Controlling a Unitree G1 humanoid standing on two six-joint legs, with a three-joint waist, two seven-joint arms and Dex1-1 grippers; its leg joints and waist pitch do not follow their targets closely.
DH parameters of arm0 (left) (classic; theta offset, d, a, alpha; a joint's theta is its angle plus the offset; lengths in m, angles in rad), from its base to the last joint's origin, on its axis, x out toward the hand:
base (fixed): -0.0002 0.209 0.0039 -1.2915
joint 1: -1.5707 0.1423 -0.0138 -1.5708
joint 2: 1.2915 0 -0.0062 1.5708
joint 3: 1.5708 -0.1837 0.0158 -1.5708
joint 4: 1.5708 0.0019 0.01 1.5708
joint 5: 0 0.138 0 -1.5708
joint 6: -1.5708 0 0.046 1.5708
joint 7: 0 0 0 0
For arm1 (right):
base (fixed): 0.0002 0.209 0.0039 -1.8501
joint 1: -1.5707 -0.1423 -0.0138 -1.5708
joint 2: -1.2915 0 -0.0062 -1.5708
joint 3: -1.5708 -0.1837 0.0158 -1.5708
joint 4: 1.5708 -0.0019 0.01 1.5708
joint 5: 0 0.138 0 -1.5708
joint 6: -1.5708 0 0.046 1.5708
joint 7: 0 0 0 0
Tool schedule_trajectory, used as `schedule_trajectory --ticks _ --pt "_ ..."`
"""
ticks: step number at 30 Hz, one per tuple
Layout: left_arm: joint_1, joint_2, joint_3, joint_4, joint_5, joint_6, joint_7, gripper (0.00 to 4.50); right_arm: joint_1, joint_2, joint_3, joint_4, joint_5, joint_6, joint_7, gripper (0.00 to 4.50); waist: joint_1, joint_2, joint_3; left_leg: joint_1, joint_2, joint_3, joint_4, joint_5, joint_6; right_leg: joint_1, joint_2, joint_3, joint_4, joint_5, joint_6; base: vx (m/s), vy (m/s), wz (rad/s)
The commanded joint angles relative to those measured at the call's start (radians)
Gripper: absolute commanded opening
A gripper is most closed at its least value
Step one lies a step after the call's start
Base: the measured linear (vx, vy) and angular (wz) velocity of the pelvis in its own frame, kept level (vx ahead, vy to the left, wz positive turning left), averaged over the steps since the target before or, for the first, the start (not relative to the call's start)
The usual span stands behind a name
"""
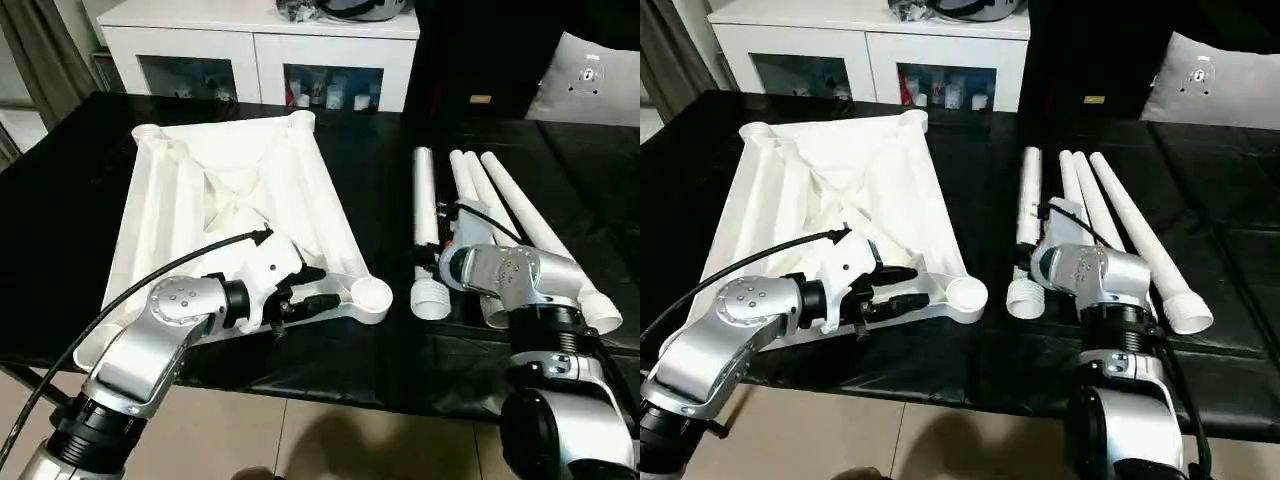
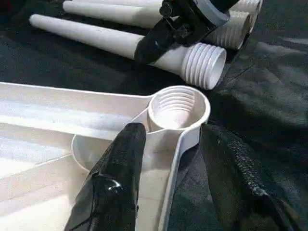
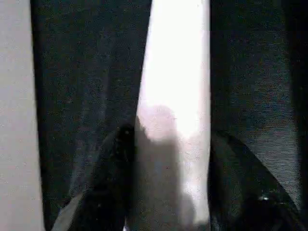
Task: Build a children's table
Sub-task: Pick table leg
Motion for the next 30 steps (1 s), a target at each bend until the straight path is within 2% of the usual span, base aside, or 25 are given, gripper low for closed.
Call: schedule_trajectory --ticks 1,4,9,10,11,13,16,19,20,21,22,24,26,27,28,29,30 --pt "-0.005 -0.002 -0.002 -0.012 0.008 0.003 0.009 2.09 0.005 0.006 -0.004 0.002 0.002 0.001 -0.011 2.01 -0.002 -0.006 -0.06 0.0 0.12 -0.04 -0.082 -0.031 -0.002 0.052 -0.145 0.083 -0.075 -0.134 -0.198 0.0 0.0 0.0" --pt "-0.009 -0.007 -0.002 -0.007 0.011 -0.008 0.019 2.09 0.013 0.012 -0.008 -0.008 0.001 -0.01 -0.013 1.93 -0.003 -0.006 -0.059 -0.001 0.12 -0.04 -0.082 -0.035 -0.004 0.052 -0.145 0.083 -0.076 -0.139 -0.198 0.0 0.0 0.0" --pt "-0.012 -0.026 0.008 0.012 0.033 -0.059 0.054 2.09 0.042 0.016 0.002 -0.072 -0.001 -0.114 0.001 1.88 0.0 -0.008 -0.059 0.0 0.122 -0.04 -0.084 -0.047 -0.003 0.052 -0.148 0.084 -0.08 -0.164 -0.182 0.0 0.0 0.0" --pt "-0.014 -0.029 0.009 0.018 0.036 -0.063 0.061 2.09 0.055 0.014 0.016 -0.094 -0.01 -0.161 0.011 1.88 -0.002 -0.01 -0.059 -0.001 0.121 -0.04 -0.084 -0.04 -0.001 0.052 -0.146 0.084 -0.079 -0.156 -0.183 0.0 0.0 0.0" --pt "-0.014 -0.029 0.009 0.018 0.036 -0.063 0.061 2.09 0.055 0.014 0.016 -0.094 -0.01 -0.161 0.011 1.88 0.0 -0.01 -0.059 -0.002 0.121 -0.039 -0.084 -0.038 0.002 0.052 -0.147 0.083 -0.079 -0.155 -0.181 0.0 0.0 0.0" --pt "-0.027 -0.055 0.026 0.041 0.038 -0.079 0.095 2.09 0.093 0.015 0.027 -0.172 -0.012 -0.253 0.044 1.88 0.0 -0.011 -0.061 -0.005 0.12 -0.038 -0.081 -0.021 0.009 0.053 -0.146 0.083 -0.077 -0.134 -0.177 0.0 0.0 0.0" --pt "-0.039 -0.082 0.045 0.058 0.026 -0.084 0.121 2.09 0.103 0.019 0.01 -0.206 0.016 -0.261 0.064 1.88 -0.001 -0.013 -0.063 -0.005 0.121 -0.039 -0.08 0.004 0.03 0.054 -0.145 0.082 -0.073 -0.086 -0.187 0.0 0.0 0.0" --pt "-0.101 -0.173 0.124 0.132 -0.002 -0.099 0.233 2.09 0.124 0.026 -0.035 -0.266 0.128 -0.256 0.174 1.88 0.0 -0.017 -0.062 -0.007 0.118 -0.038 -0.077 -0.008 0.047 0.058 -0.145 0.082 -0.076 -0.09 -0.195 0.0 0.0 0.0" --pt "-0.129 -0.209 0.159 0.161 -0.02 -0.102 0.278 2.09 0.139 0.02 -0.027 -0.285 0.15 -0.283 0.228 1.87 0.002 -0.017 -0.062 -0.008 0.118 -0.038 -0.076 -0.01 0.052 0.06 -0.148 0.082 -0.077 -0.089 -0.196 0.0 0.0 0.0" --pt "-0.146 -0.231 0.18 0.179 -0.033 -0.103 0.305 2.09 0.149 0.016 -0.019 -0.297 0.159 -0.306 0.263 1.87 0.005 -0.023 -0.063 -0.011 0.118 -0.038 -0.074 -0.007 0.063 0.062 -0.15 0.081 -0.079 -0.09 -0.199 0.0 0.0 0.0" --pt "-0.168 -0.259 0.207 0.191 -0.063 -0.094 0.322 2.35 0.167 0.012 -0.009 -0.312 0.169 -0.331 0.306 1.87 0.007 -0.026 -0.063 -0.012 0.119 -0.04 -0.074 0.001 0.071 0.062 -0.152 0.079 -0.081 -0.1 -0.198 0.0 0.0 0.0" --pt "-0.208 -0.305 0.251 0.197 -0.143 -0.049 0.32 2.42 0.196 0.015 -0.013 -0.346 0.216 -0.348 0.391 1.87 0.012 -0.024 -0.066 -0.013 0.122 -0.04 -0.07 0.025 0.083 0.062 -0.155 0.077 -0.076 -0.08 -0.208 0.0 0.0 0.0" --pt "-0.245 -0.339 0.279 0.187 -0.22 -0.006 0.294 2.48 0.221 0.024 -0.027 -0.402 0.3 -0.35 0.494 1.87 0.013 -0.019 -0.071 -0.017 0.125 -0.045 -0.066 0.074 0.118 0.06 -0.153 0.074 -0.063 -0.004 -0.225 0.0 0.0 0.0" --pt "-0.246 -0.339 0.279 0.187 -0.22 -0.006 0.294 2.62 0.221 0.024 -0.027 -0.403 0.301 -0.349 0.495 1.87 0.015 -0.021 -0.073 -0.017 0.124 -0.045 -0.063 0.087 0.132 0.06 -0.152 0.073 -0.062 0.019 -0.228 0.0 0.0 0.0" --pt "-0.261 -0.351 0.29 0.187 -0.24 0.014 0.296 2.85 0.225 0.029 -0.037 -0.426 0.338 -0.337 0.525 1.87 0.015 -0.022 -0.077 -0.02 0.124 -0.046 -0.059 0.12 0.155 0.059 -0.152 0.072 -0.054 0.068 -0.234 0.0 0.0 0.0" --pt "-0.273 -0.365 0.303 0.188 -0.261 0.033 0.303 2.85 0.227 0.032 -0.046 -0.437 0.364 -0.33 0.542 1.87 0.016 -0.024 -0.079 -0.022 0.121 -0.045 -0.054 0.145 0.175 0.057 -0.151 0.072 -0.05 0.106 -0.237 0.0 0.0 0.0" --pt "-0.302 -0.396 0.339 0.192 -0.32 0.081 0.325 2.84 0.231 0.029 -0.053 -0.452 0.4 -0.32 0.573 1.87 0.019 -0.026 -0.082 -0.023 0.119 -0.043 -0.049 0.155 0.191 0.055 -0.151 0.071 -0.047 0.127 -0.243 0.0 0.0 0.0"
